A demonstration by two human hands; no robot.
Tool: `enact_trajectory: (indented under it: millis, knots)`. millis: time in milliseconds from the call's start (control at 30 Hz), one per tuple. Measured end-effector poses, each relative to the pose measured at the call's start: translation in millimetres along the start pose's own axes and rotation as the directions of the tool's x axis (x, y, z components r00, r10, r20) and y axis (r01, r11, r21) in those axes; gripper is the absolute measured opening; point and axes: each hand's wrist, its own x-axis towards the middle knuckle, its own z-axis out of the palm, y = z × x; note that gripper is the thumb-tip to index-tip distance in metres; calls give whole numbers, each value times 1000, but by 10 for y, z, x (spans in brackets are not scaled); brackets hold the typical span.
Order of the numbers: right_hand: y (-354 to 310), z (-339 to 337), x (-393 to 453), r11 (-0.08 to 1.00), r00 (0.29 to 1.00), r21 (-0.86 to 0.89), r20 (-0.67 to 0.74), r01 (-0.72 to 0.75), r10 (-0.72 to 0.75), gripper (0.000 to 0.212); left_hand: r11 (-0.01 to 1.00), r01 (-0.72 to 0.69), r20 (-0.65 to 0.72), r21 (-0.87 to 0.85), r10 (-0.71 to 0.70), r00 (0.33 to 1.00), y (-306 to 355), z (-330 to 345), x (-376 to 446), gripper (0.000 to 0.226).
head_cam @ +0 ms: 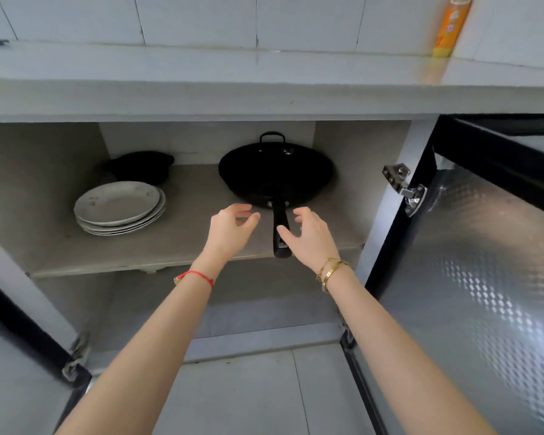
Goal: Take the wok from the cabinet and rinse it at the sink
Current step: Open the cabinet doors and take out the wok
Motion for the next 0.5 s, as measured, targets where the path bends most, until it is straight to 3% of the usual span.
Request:
enact_trajectory:
  millis: [267,367,500]
  knots:
    - [83,392,594,956,977,209,99,-204,187,48,913,326,227,-245,-273,935,-127,403,718,35]
    - [121,464,645,937,973,263,83,-229,214,42,893,351,292,-283,-268,918,-124,531,795,19]
    - [173,517,603,923,974,312,34,-224,224,35,887,325,290,-329,-233,928,-183,625,805,37]
